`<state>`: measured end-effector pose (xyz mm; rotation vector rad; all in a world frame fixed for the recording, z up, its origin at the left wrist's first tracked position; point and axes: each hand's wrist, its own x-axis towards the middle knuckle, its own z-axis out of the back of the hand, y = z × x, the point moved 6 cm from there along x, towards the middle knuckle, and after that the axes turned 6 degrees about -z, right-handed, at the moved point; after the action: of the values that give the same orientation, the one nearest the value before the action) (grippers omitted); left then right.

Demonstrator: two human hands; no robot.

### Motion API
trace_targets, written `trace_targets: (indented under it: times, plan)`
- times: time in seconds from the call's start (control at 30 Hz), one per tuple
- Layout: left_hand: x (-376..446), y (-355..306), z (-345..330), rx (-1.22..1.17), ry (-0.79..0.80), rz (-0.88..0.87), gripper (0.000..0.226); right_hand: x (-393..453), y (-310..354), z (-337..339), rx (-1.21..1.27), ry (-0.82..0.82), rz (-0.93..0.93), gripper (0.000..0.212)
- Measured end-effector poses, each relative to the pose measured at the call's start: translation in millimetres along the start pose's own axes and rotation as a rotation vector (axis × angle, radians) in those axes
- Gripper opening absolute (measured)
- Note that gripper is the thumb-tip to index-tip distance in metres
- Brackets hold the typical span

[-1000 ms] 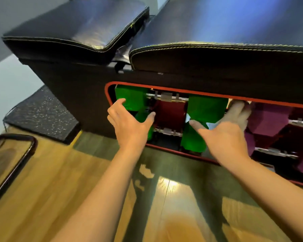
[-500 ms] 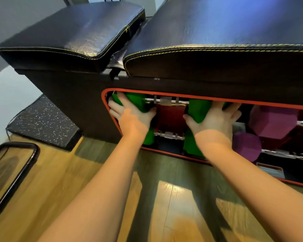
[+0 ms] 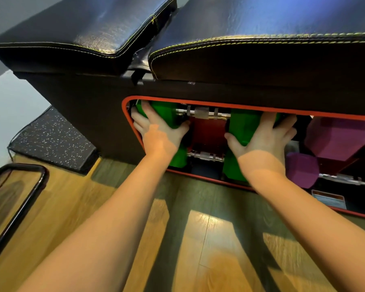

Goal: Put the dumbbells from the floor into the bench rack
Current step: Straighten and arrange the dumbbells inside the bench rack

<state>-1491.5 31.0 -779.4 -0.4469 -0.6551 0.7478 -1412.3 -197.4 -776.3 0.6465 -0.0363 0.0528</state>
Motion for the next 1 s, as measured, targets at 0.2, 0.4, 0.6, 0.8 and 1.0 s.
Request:
trace_targets:
  times: [0.2, 0.4, 0.6, 0.8, 1.0]
  plan:
    - [-48, 22, -12, -0.216, -0.007, -0.043, 0.119, -8, -22, -5, 0.119, 0.014, 0.069, 0.103]
    - [-68, 64, -54, -0.149, 0.201, -0.007, 0.117, -19, -82, -43, 0.179, 0.119, -0.199, 0.105]
    - [-39, 77, -106, 0.239, 0.536, -0.106, 0.126, -4, -81, -88, -0.114, 0.386, -0.109, 0.103]
    - [-32, 94, -128, 0.504, 0.711, -0.136, 0.134, 8, -82, -117, -0.132, 0.481, -0.115, 0.106]
    - [-22, 97, -134, 0.484, 0.653, -0.238, 0.108, 0, -84, -126, -0.145, 0.358, -0.140, 0.089]
